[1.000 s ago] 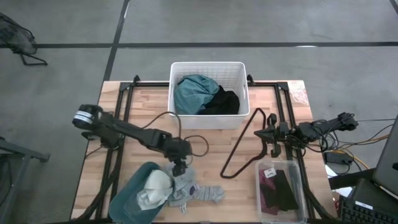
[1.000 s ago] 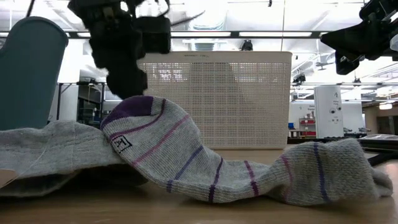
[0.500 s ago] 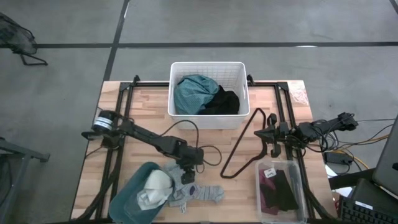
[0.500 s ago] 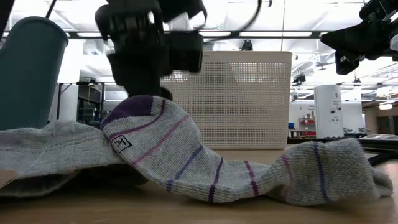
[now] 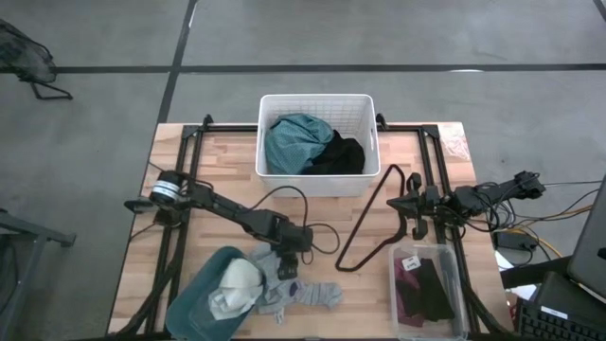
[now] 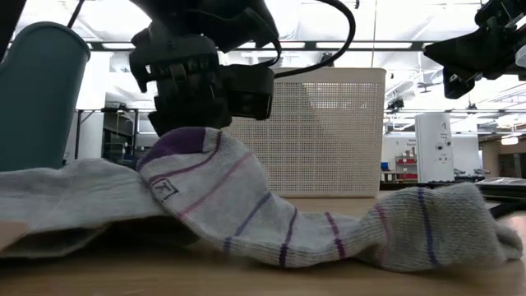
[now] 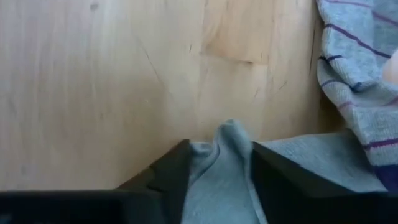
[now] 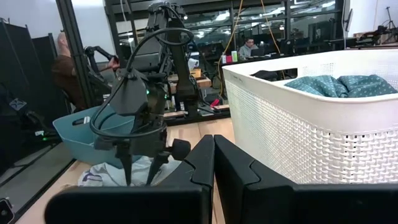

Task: Pick & Place Cloths
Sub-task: Put the gray underwear into the transparent bin

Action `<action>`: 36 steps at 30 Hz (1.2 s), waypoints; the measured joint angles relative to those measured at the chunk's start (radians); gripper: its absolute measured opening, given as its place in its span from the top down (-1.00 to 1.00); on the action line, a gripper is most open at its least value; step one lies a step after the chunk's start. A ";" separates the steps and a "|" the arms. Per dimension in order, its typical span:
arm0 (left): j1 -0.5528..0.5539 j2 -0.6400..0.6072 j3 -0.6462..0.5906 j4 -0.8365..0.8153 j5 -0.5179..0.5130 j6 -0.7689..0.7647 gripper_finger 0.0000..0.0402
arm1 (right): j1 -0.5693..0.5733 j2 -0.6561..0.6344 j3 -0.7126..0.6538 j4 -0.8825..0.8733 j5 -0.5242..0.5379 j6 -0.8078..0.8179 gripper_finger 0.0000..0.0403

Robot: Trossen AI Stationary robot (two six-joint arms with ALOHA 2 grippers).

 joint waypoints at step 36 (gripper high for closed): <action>-0.222 -0.541 0.557 -0.746 -0.394 -0.228 0.96 | 0.000 0.000 0.000 0.000 0.000 0.000 0.96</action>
